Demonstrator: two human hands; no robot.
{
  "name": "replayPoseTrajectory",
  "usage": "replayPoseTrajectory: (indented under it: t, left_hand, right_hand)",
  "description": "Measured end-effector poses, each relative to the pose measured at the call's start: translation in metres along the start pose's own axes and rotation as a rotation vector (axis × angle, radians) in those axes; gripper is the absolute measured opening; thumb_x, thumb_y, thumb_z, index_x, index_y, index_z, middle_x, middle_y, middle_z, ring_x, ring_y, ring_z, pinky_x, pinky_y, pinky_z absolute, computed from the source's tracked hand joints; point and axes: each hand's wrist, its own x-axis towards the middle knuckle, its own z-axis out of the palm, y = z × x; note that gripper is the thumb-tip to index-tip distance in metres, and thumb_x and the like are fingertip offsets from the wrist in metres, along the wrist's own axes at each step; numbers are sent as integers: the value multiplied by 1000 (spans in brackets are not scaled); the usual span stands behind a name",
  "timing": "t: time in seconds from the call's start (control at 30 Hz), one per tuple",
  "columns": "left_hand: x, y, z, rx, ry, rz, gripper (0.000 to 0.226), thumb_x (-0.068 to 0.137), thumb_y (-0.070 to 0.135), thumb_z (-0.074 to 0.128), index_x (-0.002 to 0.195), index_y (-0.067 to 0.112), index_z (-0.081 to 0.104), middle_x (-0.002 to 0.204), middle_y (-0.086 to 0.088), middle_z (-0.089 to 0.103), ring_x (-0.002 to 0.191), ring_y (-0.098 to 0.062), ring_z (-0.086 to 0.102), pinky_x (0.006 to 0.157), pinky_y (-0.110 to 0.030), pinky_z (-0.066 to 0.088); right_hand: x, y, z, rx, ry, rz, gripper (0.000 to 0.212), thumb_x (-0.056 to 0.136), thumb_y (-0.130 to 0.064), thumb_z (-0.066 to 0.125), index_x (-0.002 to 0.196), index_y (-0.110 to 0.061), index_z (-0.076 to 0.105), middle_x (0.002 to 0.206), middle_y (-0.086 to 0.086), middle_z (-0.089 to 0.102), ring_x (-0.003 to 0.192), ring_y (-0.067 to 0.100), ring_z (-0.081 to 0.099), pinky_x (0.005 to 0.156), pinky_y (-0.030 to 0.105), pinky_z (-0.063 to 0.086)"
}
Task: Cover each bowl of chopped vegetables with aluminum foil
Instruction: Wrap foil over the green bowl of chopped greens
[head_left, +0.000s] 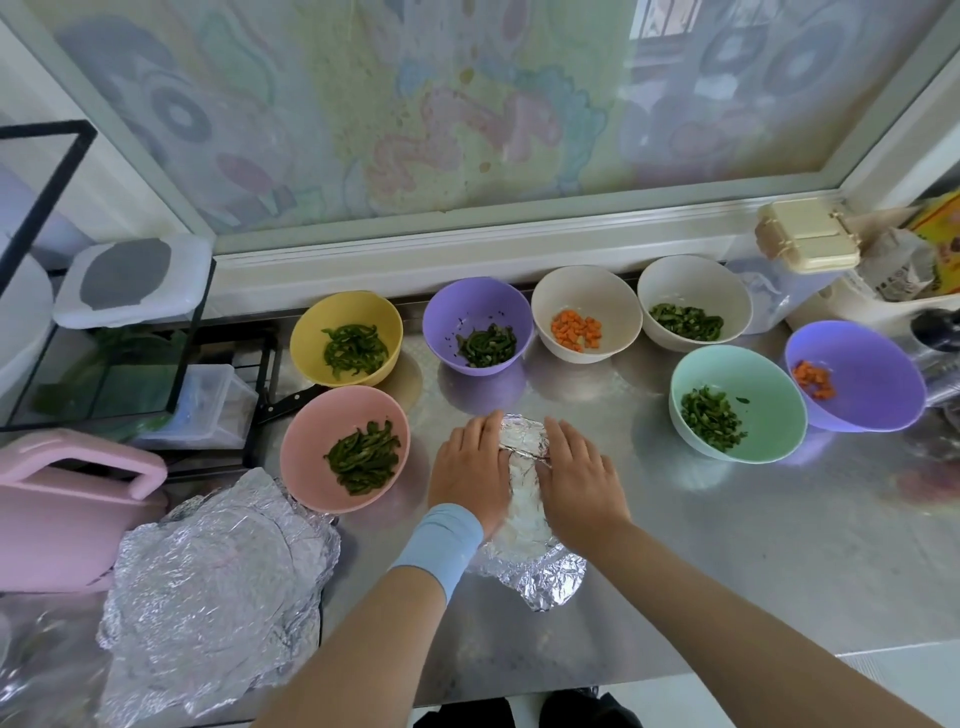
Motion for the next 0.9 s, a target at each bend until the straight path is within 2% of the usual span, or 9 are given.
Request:
replayPoseTrajectory:
  t: [0.13,0.2,0.3,0.43,0.5,0.67,0.77,0.83,0.9]
  left_hand:
    - [-11,0,-2,-85,10,-57,67,89,39,12,148,17,34,137,-3,46,120,-23,46,102,-37,40]
    - [-10,-2,-8,-70,45,-73,65,90,41,8,138,17,46,127,-3,54,112,-23,49,98,-37,41]
    - [8,-6,-16,-50,137,14,52,95,36,21,125,13,57,121,-5,60,110,-25,52,95,-39,43]
    - [26,-12,-10,-191,-116,223,41,102,28,34,140,19,47,137,0,53,124,-22,46,101,-43,42]
    - [26,-17,-3,-192,-178,173,38,104,30,35,140,26,44,138,5,50,123,-21,45,99,-43,42]
    - [21,-17,1,-229,-142,91,33,104,35,32,133,30,47,131,8,54,117,-20,50,95,-41,45]
    - [15,-12,-1,-270,-152,-29,33,104,37,34,131,26,50,131,5,55,117,-22,52,95,-40,45]
    - [8,-9,-1,-335,-125,-135,31,104,34,36,128,23,51,127,2,57,114,-24,54,94,-40,45]
    - [0,-8,-1,-403,-88,-246,28,103,31,35,123,21,53,121,0,60,110,-26,56,91,-40,47]
  right_hand:
    - [5,2,3,110,-19,-11,60,102,-38,36,155,-20,16,144,2,40,124,27,45,101,40,38]
    - [8,5,2,108,-46,-53,61,101,-40,39,155,-21,18,139,2,44,120,27,47,99,41,40]
    - [12,8,3,107,-63,-87,62,100,-43,42,154,-22,20,136,3,45,117,29,50,98,44,43]
    - [12,12,2,143,-68,-97,63,98,-42,43,154,-24,19,136,3,43,115,30,51,94,44,45]
    - [12,12,3,156,-85,-110,64,98,-41,44,154,-25,17,137,2,42,114,30,52,93,43,45]
    - [14,13,3,170,-111,-135,65,96,-40,47,153,-28,17,137,0,42,115,28,52,94,43,46]
    - [17,13,-2,94,-130,-170,68,96,-44,46,154,-28,13,148,0,32,126,28,46,101,42,42]
    - [15,10,-6,-8,-89,-117,68,97,-48,42,154,-27,11,156,3,22,135,28,37,107,43,37]
    - [9,7,-7,10,-10,24,60,99,-45,40,152,-25,20,155,4,25,135,27,38,106,43,36]
